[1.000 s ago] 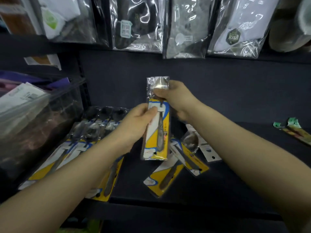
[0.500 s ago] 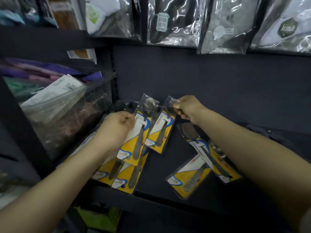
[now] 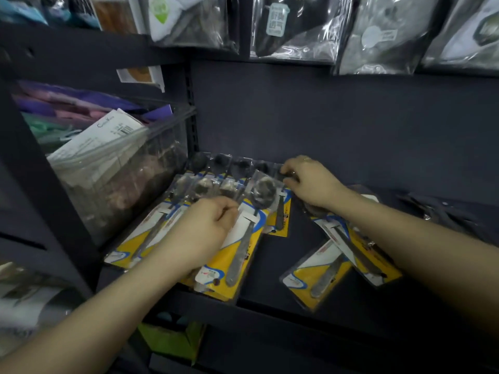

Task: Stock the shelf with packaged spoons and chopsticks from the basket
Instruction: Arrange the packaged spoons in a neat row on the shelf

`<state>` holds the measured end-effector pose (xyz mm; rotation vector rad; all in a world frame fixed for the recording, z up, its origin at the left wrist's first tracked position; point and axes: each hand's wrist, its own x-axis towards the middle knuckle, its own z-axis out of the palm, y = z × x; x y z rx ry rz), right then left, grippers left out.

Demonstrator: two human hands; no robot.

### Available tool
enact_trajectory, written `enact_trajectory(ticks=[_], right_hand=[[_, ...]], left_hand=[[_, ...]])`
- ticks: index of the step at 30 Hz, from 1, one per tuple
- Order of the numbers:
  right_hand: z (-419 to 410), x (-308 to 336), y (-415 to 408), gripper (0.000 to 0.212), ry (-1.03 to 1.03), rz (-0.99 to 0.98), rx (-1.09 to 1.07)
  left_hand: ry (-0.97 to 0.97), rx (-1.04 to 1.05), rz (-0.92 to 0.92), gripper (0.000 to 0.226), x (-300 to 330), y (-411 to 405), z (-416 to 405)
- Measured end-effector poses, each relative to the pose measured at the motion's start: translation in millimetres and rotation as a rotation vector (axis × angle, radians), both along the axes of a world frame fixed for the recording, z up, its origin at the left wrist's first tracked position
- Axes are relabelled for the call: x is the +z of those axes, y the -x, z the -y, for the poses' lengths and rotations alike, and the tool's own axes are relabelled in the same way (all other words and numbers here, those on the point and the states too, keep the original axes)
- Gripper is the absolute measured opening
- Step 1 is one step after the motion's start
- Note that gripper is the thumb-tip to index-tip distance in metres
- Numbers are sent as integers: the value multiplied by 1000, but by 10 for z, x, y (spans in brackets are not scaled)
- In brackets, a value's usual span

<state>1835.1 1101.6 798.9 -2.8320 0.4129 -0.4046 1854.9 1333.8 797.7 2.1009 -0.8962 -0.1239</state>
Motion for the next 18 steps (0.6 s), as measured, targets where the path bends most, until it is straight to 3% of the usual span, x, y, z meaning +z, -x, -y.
enact_trajectory(ticks=[4,7,10,13,18], right_hand=[[-113,-153,295,45,186,-269,43],[9,-223,373,53,198,-315,12],[62,-182,443,60,216,-303,11],[-52,-69,618,54,286,-198,74],[-470,-21,974,33,88,-186,318]], left_hand=[[-167,-62,110,35,-39,140,101],[-246,-104,176,35,-34,114,207],[-354,-128,374,29,-39,105,264],[-403,-178,526,37,-124,60,166],[-482,-488,476,82,-181,33,-80]])
